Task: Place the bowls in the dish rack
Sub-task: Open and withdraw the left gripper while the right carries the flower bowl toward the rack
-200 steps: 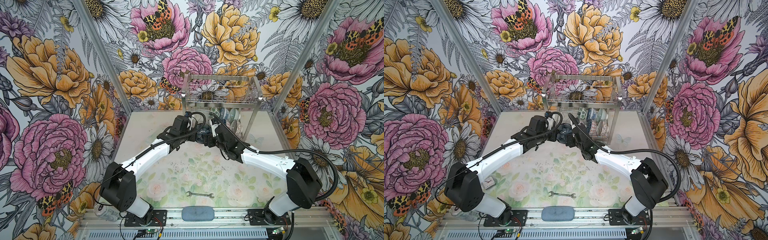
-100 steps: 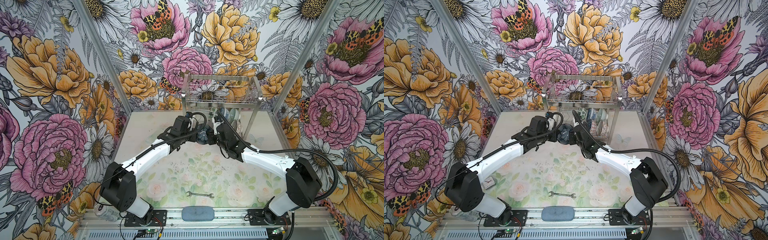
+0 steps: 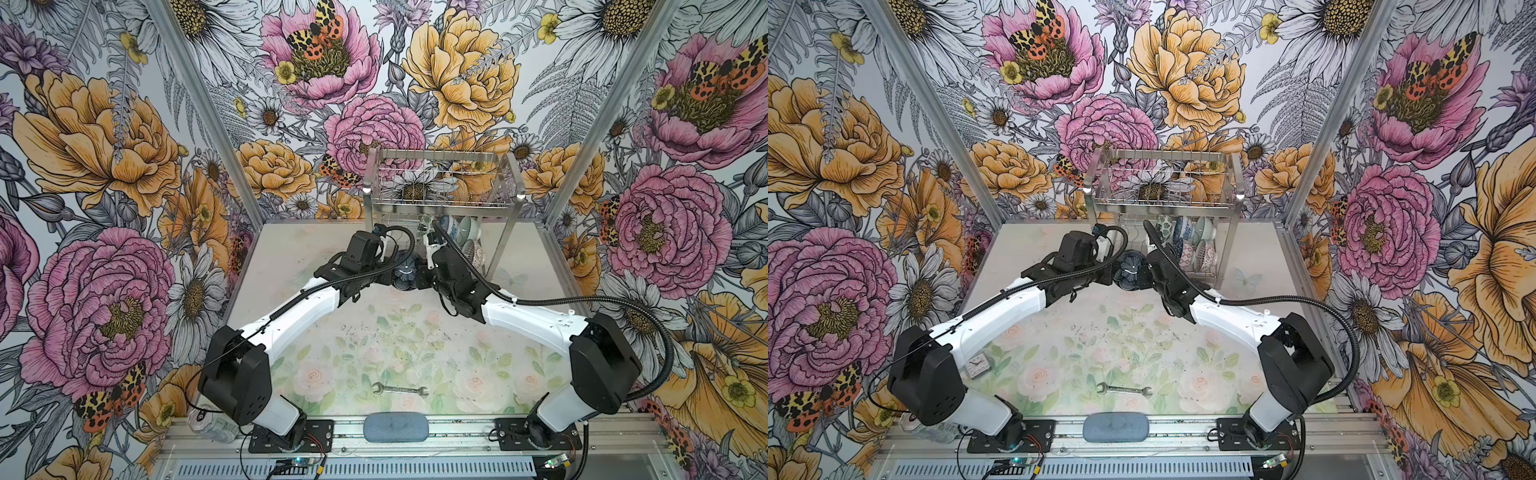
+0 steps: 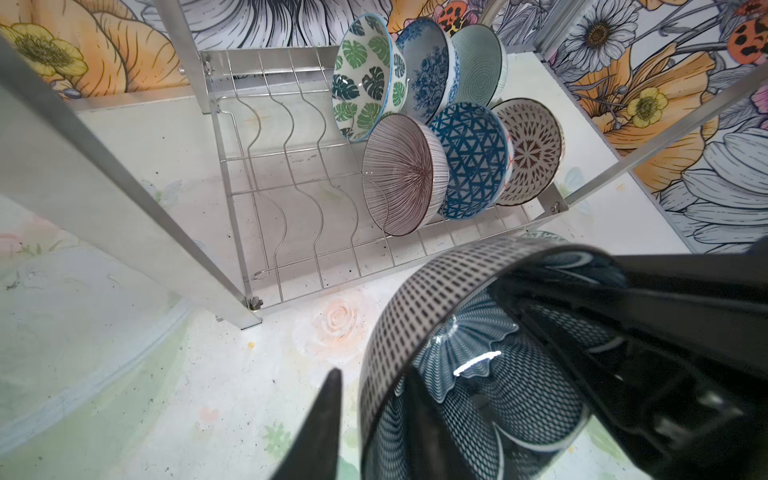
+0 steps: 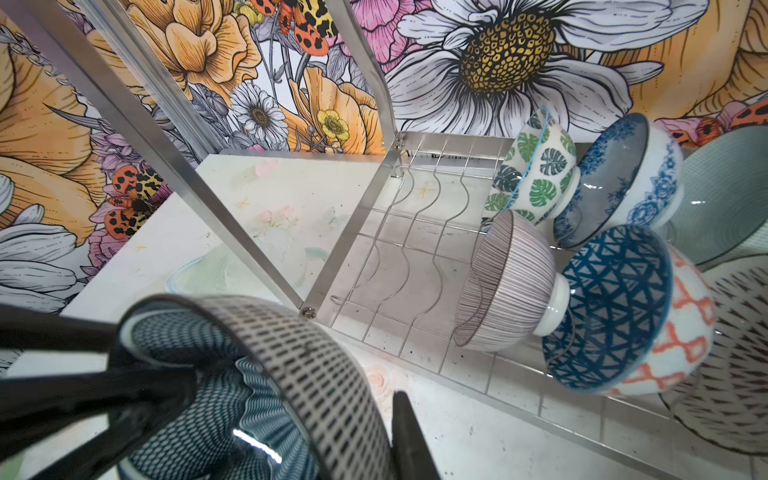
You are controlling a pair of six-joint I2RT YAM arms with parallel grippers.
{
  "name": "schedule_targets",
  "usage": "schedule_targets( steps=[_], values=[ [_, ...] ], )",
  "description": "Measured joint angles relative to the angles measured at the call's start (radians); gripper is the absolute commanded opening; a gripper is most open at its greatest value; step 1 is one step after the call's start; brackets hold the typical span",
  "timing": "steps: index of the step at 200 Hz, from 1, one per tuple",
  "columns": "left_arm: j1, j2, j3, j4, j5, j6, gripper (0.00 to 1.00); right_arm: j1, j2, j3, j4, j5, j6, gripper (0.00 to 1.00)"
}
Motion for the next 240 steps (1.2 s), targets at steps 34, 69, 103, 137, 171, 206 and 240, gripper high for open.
schedule_targets(
  steps=[34,69,103,137,171,206,240],
  values=[
    [0.022,-0.078,0.064,-0.068,0.002,0.018,0.99,0.0,0.002,0.0,-0.016,0.029,-0.034,0.0],
    [0.101,-0.136,0.141,-0.177,0.004,0.079,0.99,0.001,0.027,0.017,-0.03,0.084,-0.083,0.0],
    [0.172,-0.17,0.139,-0.269,0.003,0.137,0.99,0.011,0.109,0.095,-0.064,0.172,-0.151,0.0],
    [0.222,-0.212,0.085,-0.284,0.004,0.158,0.99,0.029,0.204,0.216,-0.09,0.304,-0.227,0.0],
    [0.262,-0.224,0.032,-0.284,0.021,0.158,0.99,0.036,0.298,0.341,-0.099,0.439,-0.289,0.0],
    [0.275,-0.251,0.002,-0.284,0.026,0.159,0.99,0.037,0.416,0.462,-0.097,0.564,-0.355,0.0],
    [0.275,-0.29,-0.003,-0.283,0.027,0.163,0.99,0.035,0.535,0.566,-0.083,0.639,-0.425,0.0]
  ],
)
